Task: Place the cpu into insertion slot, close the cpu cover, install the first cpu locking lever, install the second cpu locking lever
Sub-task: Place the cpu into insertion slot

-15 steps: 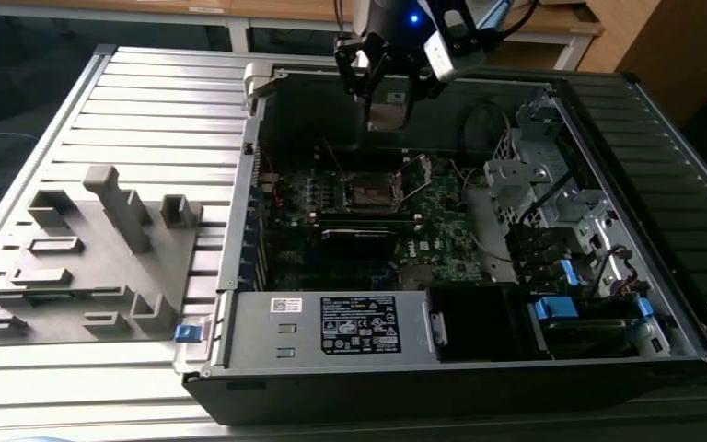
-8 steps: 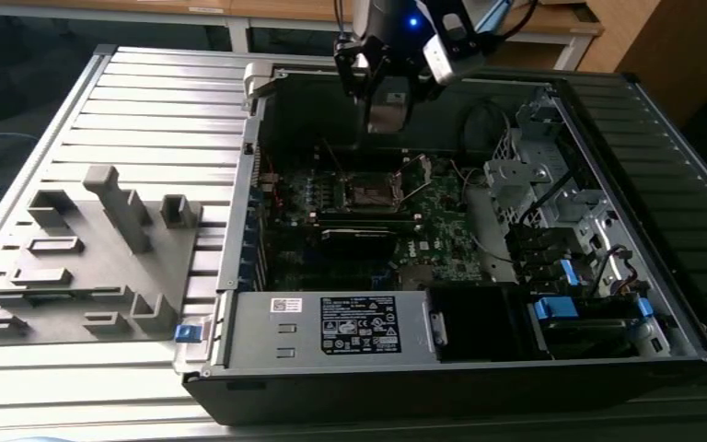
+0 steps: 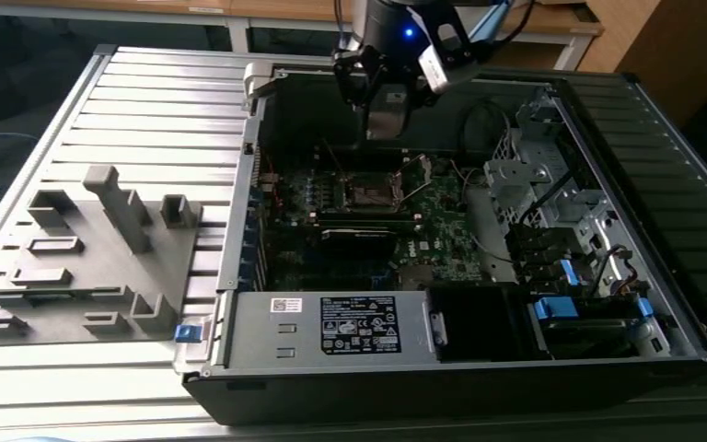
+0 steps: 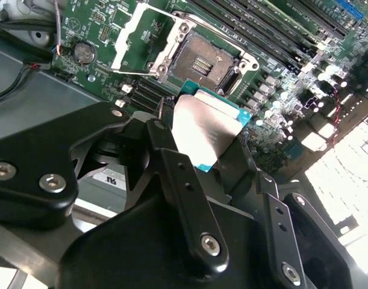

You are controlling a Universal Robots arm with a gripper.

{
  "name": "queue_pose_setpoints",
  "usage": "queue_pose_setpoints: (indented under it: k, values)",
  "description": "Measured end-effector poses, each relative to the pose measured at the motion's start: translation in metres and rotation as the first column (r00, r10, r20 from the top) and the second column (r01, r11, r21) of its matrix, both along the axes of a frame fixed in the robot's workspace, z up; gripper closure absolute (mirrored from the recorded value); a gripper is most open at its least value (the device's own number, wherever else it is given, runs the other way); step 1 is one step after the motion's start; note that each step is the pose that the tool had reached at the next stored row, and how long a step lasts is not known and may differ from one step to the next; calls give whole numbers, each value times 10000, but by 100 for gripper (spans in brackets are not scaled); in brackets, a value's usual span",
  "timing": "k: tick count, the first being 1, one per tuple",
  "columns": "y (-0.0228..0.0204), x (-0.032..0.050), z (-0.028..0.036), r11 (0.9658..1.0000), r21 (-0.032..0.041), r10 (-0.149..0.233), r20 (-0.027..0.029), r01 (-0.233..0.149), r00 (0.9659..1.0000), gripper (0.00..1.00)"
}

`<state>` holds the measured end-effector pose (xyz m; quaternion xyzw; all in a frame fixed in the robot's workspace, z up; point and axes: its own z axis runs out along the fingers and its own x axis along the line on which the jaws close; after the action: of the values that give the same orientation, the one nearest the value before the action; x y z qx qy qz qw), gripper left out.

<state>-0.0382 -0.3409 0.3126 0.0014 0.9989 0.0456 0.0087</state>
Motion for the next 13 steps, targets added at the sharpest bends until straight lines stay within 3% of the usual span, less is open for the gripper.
queue_pose_setpoints:
  k: [13]
  values:
    - [-13,-43,-224,10000,0,1,34,-1,10000,46]
